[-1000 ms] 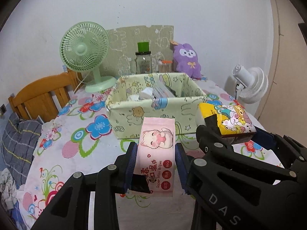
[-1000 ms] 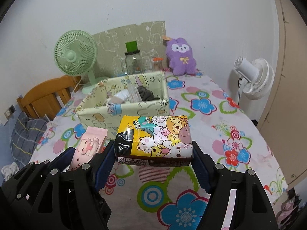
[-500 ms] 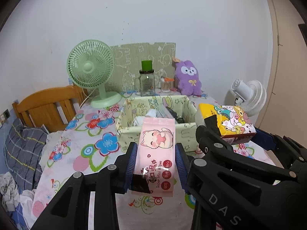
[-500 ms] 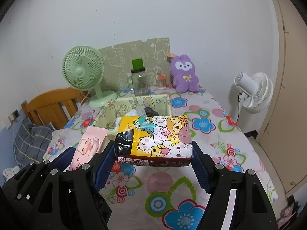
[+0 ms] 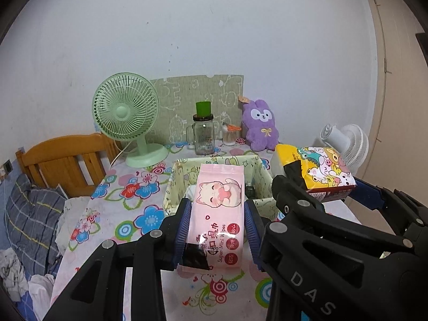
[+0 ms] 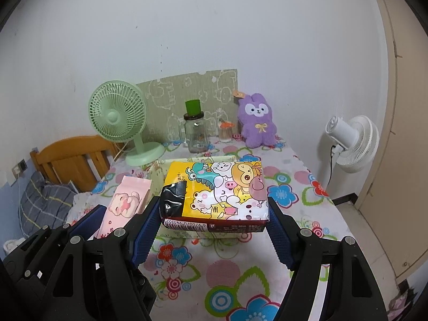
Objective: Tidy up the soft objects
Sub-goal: 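Lift and carry the wipes pack and snack box over the fabric box with both grippers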
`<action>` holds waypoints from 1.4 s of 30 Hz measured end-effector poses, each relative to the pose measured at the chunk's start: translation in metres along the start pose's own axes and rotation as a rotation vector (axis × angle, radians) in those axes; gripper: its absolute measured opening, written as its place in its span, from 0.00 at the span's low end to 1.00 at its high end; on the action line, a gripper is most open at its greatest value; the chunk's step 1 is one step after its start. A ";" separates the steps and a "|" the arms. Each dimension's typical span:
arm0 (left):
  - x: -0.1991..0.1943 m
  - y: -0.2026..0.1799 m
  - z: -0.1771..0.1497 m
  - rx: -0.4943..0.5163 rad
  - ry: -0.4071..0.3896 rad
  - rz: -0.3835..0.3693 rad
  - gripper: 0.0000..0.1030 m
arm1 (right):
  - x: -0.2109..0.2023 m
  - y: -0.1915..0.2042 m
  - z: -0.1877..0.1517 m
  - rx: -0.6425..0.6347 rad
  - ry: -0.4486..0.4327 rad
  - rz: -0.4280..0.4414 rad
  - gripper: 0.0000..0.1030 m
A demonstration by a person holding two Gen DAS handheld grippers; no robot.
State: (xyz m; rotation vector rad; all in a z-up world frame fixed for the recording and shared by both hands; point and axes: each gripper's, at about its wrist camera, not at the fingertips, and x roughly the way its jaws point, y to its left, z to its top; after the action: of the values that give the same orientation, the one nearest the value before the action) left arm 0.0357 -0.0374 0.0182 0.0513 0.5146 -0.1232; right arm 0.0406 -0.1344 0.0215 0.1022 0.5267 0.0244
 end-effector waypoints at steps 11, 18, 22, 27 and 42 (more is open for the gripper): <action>0.017 0.005 0.017 -0.005 -0.016 0.007 0.39 | 0.020 0.004 0.020 -0.004 -0.015 -0.002 0.75; 0.034 0.008 0.027 -0.008 -0.018 0.017 0.40 | 0.036 0.004 0.031 0.002 -0.016 -0.003 0.75; 0.044 0.009 0.031 -0.010 -0.015 0.022 0.40 | 0.048 0.004 0.036 0.005 -0.011 -0.005 0.75; 0.058 0.012 0.037 -0.013 -0.015 0.024 0.40 | 0.063 0.003 0.042 0.008 -0.009 -0.008 0.75; 0.100 0.014 0.045 -0.030 0.009 0.017 0.40 | 0.109 -0.003 0.052 0.017 0.011 -0.006 0.75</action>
State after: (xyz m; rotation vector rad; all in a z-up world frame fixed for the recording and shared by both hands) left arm 0.1459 -0.0374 0.0084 0.0270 0.5250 -0.0987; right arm 0.1607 -0.1369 0.0110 0.1168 0.5387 0.0150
